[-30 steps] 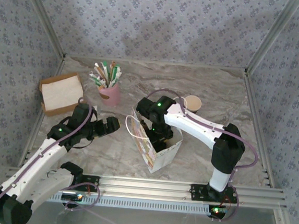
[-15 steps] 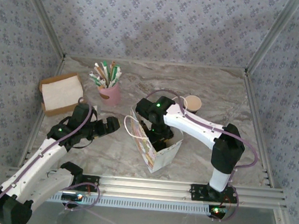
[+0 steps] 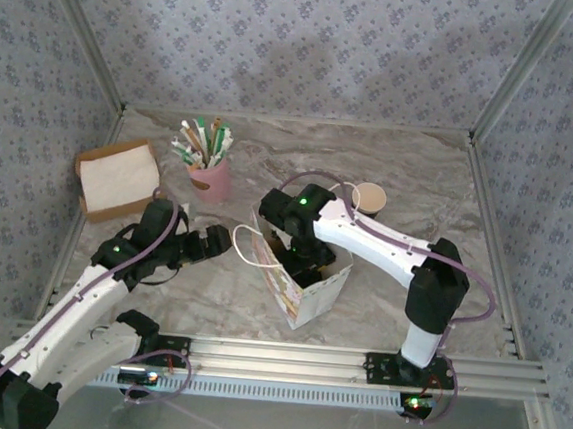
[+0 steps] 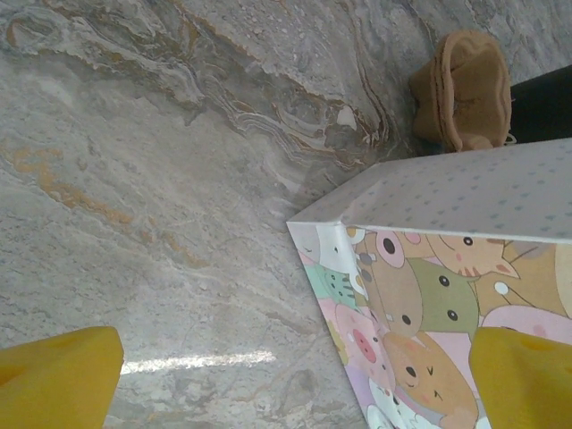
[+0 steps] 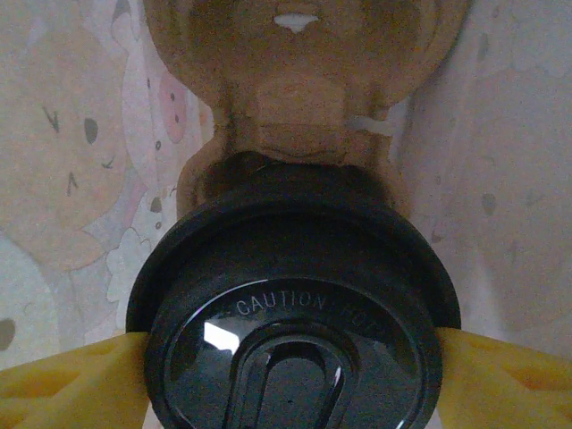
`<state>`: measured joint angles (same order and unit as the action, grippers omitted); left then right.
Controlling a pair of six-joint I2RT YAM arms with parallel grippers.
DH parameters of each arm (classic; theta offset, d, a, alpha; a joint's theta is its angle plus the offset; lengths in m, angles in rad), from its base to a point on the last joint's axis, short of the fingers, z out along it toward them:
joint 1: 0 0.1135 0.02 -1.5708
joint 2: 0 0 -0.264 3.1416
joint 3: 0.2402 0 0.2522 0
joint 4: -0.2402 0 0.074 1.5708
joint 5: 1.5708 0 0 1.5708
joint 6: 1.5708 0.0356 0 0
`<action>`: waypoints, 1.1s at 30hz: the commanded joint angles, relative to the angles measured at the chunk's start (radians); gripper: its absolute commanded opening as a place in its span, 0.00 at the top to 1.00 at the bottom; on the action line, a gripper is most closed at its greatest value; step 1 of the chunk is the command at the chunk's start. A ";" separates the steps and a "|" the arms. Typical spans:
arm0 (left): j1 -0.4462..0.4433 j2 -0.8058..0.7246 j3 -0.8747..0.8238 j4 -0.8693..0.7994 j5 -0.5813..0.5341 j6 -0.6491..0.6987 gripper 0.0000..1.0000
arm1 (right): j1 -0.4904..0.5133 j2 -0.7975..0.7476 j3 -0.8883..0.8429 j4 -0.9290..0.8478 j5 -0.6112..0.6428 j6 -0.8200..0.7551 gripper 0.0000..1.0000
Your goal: Pack the takeout coffee
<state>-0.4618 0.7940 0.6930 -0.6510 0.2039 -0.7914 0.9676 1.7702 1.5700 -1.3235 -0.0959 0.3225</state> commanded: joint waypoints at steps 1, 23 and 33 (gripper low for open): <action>-0.007 0.004 0.035 0.014 -0.011 -0.006 0.01 | 0.006 -0.037 0.022 -0.042 0.020 0.015 0.18; -0.022 0.002 0.048 0.016 -0.020 -0.011 0.01 | 0.015 -0.074 0.074 -0.082 0.060 0.029 0.13; -0.024 -0.009 0.063 -0.002 -0.027 -0.012 0.01 | 0.019 -0.088 0.097 -0.097 0.074 0.033 0.13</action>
<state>-0.4793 0.7944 0.7136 -0.6510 0.1898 -0.7982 0.9779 1.7096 1.6341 -1.3773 -0.0441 0.3328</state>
